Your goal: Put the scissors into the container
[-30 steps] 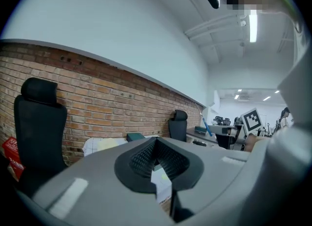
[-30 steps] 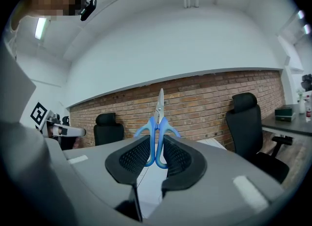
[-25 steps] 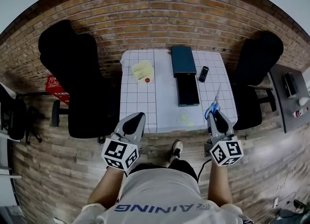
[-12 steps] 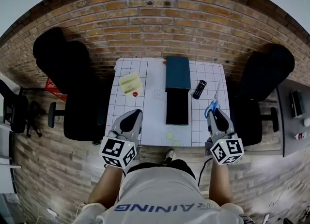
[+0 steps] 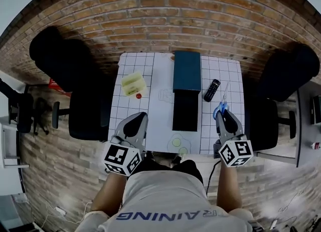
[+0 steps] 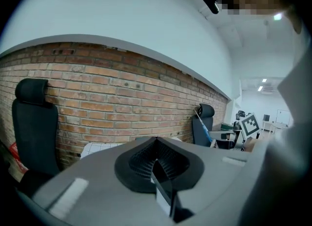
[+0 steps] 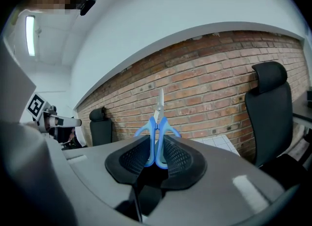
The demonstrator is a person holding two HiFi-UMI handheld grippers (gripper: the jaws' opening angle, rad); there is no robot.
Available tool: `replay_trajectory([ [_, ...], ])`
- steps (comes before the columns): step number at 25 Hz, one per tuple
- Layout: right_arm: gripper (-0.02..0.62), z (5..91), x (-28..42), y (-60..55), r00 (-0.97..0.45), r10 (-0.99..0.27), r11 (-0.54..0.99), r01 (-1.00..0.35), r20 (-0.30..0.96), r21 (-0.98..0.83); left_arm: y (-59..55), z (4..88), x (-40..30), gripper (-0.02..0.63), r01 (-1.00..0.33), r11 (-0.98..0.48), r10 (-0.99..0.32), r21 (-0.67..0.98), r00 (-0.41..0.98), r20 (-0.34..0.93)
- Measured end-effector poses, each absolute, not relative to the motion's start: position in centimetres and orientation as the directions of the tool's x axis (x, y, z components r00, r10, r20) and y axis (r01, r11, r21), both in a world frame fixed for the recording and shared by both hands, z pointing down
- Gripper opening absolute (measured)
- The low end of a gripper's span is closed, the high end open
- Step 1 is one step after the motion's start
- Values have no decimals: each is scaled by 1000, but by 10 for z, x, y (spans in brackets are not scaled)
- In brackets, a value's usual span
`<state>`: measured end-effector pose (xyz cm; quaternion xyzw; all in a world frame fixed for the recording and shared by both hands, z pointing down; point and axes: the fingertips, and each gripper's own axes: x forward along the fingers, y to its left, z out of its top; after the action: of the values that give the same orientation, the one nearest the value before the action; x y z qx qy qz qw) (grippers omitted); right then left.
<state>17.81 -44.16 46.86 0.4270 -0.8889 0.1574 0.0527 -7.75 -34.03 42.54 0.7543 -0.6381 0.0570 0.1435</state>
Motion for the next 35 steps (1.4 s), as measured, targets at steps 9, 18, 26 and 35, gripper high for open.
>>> replay_trajectory([
  [9,103,508,125,-434,-594,-695,568,-799,405,-197,-355,428,-121,2,-968,-197,-945,155,230,234],
  [18,103,613,88,-419,-508,-496,542,-814,704,-206,-340,457,-159,2,-966,-173,-931,193,224,288],
  [26,103,695,81,-411,-344,-330,552,-826,879,-116,-314,481,-165,2,-960,-143,-919,241,220,327],
  [35,104,727,70,-417,-224,-247,571,-820,943,-46,-293,498,-176,2,-947,-124,-912,295,226,343],
])
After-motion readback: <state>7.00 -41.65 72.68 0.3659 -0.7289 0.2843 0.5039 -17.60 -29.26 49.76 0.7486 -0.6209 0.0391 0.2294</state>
